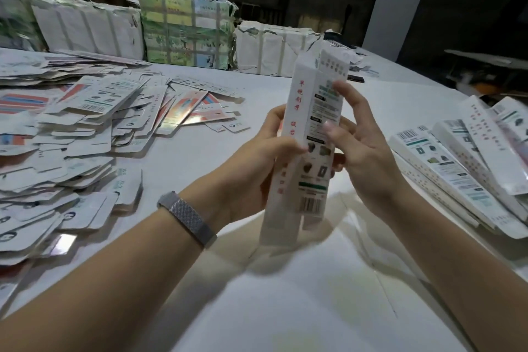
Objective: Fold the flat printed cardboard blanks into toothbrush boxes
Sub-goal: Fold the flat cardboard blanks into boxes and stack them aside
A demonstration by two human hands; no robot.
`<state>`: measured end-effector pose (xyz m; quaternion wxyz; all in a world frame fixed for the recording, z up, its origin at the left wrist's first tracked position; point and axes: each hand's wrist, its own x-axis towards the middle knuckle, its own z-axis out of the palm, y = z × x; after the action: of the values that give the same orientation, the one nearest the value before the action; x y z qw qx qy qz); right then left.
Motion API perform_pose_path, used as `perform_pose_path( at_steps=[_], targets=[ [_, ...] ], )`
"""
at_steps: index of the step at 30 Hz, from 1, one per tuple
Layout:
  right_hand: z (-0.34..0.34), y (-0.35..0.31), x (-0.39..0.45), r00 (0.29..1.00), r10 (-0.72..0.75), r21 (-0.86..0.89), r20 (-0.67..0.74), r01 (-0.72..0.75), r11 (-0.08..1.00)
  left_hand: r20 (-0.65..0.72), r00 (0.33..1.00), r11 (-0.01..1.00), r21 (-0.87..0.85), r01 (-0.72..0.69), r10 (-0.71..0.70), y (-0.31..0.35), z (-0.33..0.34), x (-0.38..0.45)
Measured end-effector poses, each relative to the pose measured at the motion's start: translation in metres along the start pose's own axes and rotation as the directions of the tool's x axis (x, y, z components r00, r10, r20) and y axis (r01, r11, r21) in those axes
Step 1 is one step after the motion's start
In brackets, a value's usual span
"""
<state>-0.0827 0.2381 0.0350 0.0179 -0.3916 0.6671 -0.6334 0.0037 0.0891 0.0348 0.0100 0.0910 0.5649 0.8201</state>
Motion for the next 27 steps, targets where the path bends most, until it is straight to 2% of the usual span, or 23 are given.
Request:
perform_pose_path(
  at_steps=[3,5,8,11,13,19,27],
  targets=[
    [-0.002,0.000,0.003,0.998,0.035,-0.088,-0.045,-0.039,0.995,-0.031,0.999,0.983,-0.185,0.003,-0.009,-0.002,0.001,0.000],
    [-0.003,0.000,0.003,0.997,0.021,-0.167,-0.075,-0.033,0.985,-0.038,0.999,0.984,-0.178,0.014,-0.021,-0.003,0.001,0.000],
    [-0.005,-0.003,0.002,0.995,0.017,-0.168,-0.096,-0.033,0.985,-0.022,0.996,0.973,-0.216,0.078,-0.085,-0.004,0.002,-0.001],
    [-0.009,-0.004,0.002,0.996,0.075,-0.139,-0.043,-0.081,0.987,-0.039,0.984,0.967,-0.196,0.165,-0.176,-0.005,0.002,-0.001],
    [-0.010,-0.004,0.003,0.994,0.111,-0.183,-0.005,-0.110,0.977,-0.097,0.978,0.969,-0.181,0.166,-0.185,-0.006,0.000,0.000],
    [-0.016,-0.007,0.004,0.995,0.000,-0.416,-0.095,-0.040,0.908,-0.054,0.983,0.978,-0.129,0.167,-0.175,-0.007,0.001,0.000],
    [-0.009,-0.008,0.001,0.996,-0.033,-0.352,-0.081,0.002,0.936,-0.097,0.988,0.991,-0.062,0.118,-0.123,-0.012,0.011,-0.002]
  ],
)
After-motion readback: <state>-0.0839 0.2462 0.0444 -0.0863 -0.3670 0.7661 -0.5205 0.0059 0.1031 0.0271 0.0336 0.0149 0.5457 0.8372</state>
